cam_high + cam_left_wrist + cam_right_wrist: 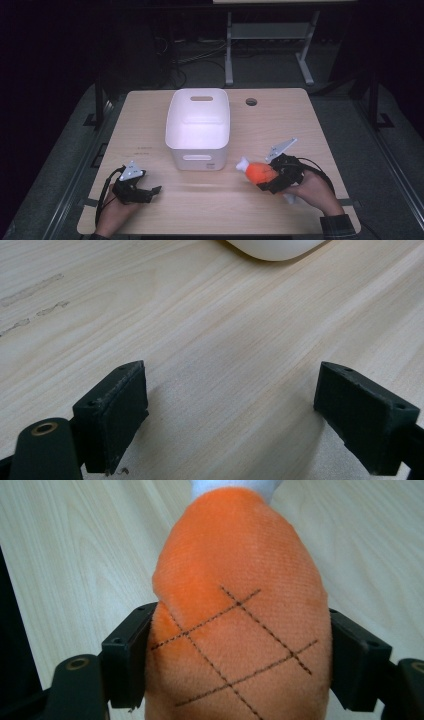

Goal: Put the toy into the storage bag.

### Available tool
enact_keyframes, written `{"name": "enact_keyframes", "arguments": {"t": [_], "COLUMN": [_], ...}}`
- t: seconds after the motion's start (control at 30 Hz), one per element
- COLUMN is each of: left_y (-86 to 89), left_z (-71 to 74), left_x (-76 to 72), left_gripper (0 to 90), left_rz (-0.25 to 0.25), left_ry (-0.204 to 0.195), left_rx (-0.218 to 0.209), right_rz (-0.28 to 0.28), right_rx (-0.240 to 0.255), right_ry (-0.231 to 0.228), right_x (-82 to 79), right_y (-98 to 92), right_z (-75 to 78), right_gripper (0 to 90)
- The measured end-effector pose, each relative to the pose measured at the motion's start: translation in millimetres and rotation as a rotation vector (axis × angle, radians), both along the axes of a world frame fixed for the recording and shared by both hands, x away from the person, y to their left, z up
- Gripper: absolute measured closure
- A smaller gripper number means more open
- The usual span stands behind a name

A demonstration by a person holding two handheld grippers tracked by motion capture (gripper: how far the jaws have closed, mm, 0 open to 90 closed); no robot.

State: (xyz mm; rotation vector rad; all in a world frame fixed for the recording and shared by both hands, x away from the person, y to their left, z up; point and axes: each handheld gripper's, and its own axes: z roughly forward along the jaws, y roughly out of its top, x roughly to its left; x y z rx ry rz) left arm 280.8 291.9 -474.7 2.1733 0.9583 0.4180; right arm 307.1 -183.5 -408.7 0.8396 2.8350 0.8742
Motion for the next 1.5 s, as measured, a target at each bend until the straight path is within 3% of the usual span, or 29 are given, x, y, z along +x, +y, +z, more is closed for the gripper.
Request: {"name": "enact_keyframes", "arguments": {"t": [1.5], "left_y": [-0.4], "left_z": [0.0], "left_x": [0.0], "left_gripper": [13.0], "left_rz": [0.003], "left_ry": [0.0], "left_rx": [-0.005], "right_rz": [-0.053], "right_rx": [0.153], "right_ry": [-0.083], "right_x": [28.7], "right_y": [-4.3], "right_z": [67.5], "right_gripper": [23.8]}}
